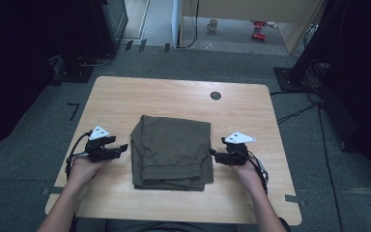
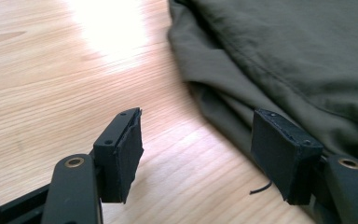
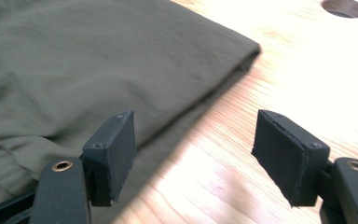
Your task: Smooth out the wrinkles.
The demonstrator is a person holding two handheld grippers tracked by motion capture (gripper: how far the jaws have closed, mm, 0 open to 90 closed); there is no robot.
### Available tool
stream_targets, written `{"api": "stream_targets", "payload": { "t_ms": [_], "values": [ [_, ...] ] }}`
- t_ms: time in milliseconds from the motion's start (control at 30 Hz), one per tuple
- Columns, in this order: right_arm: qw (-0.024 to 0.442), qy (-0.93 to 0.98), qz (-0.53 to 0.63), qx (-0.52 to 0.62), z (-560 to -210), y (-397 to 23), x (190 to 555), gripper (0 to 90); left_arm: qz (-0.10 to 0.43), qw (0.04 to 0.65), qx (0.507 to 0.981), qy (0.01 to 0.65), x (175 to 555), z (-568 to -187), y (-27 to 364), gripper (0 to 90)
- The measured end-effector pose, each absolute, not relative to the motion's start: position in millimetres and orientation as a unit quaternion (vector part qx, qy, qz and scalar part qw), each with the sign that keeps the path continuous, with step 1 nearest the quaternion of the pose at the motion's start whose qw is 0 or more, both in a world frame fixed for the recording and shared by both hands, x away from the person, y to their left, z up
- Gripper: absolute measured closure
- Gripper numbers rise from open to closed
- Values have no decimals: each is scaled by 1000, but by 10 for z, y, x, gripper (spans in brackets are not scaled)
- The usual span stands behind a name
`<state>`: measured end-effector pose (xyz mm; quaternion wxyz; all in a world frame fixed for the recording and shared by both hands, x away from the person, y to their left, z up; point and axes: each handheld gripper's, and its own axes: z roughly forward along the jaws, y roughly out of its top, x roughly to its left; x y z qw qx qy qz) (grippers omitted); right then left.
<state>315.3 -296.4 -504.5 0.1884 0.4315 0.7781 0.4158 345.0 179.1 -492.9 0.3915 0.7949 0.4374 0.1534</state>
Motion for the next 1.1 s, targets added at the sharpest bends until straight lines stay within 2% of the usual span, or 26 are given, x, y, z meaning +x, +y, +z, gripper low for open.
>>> {"api": "stream_targets", "payload": {
  "t_ms": [1100],
  "values": [
    [225,727,391,518,-5167,-3767,3226,269,204,343,783,477,3587,-5087,2235,345]
  ]
}}
